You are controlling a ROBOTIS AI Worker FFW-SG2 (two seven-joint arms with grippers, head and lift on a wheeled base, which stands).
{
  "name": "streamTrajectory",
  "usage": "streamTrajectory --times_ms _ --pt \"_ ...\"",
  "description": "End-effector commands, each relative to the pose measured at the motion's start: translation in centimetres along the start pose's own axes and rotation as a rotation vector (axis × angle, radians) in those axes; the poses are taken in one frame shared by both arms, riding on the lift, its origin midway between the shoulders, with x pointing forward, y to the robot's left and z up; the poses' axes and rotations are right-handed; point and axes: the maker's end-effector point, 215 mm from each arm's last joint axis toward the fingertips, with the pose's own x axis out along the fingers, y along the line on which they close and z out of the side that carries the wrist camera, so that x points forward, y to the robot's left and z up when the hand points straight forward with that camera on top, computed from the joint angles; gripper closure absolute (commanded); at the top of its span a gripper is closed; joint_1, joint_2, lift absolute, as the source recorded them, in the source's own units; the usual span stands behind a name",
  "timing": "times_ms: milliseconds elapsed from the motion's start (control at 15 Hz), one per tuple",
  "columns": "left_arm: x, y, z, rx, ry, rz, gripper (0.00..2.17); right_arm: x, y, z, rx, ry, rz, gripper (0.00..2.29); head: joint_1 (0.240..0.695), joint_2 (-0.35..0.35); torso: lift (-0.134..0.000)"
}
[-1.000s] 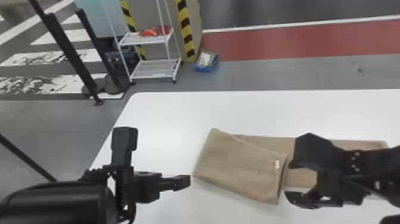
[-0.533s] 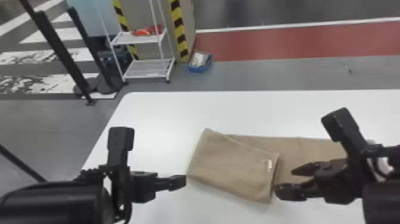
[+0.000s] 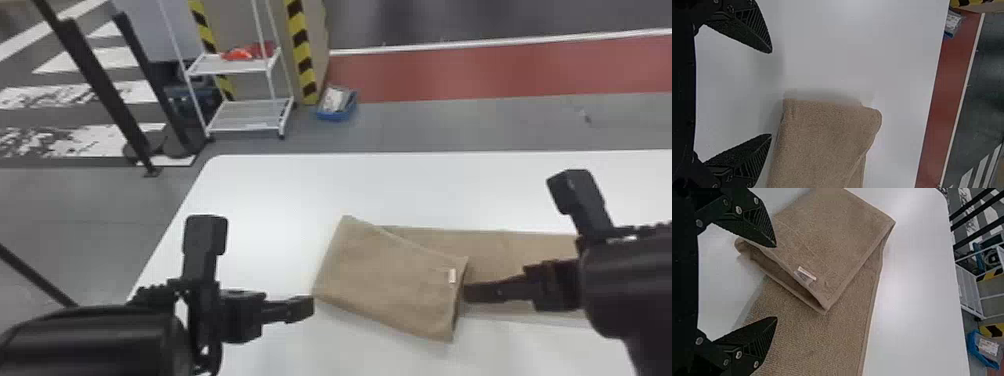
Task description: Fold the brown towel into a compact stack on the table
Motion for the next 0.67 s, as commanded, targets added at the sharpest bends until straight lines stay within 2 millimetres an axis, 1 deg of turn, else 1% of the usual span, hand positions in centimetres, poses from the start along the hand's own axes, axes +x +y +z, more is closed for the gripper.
streamTrajectory --times_ms 0,133,400,600 --pt "0.1 -0.3 -0.1 -0.002 0.001 -0.004 0.14 0.4 -0.5 0.6 0.019 0.017 -0.001 0.27 0.695 0.177 -0.124" --pt "0.1 -0.4 -0.1 -0.001 0.001 -0.005 0.14 0.9 -0.4 0.2 0.02 0.034 0.004 0.27 0.695 0.168 -0.124" --pt "0.1 -0.2 -0.2 -0.003 0.004 -0.003 0.14 1.3 0.6 0.4 -0.008 0.046 0.016 0.27 0.695 0.174 -0.124" --pt "0.3 -0.2 -0.4 -0.005 0.01 -0.004 0.14 2.1 0.3 -0.2 -0.003 0.077 0.012 0.27 0.695 0.187 -0.124"
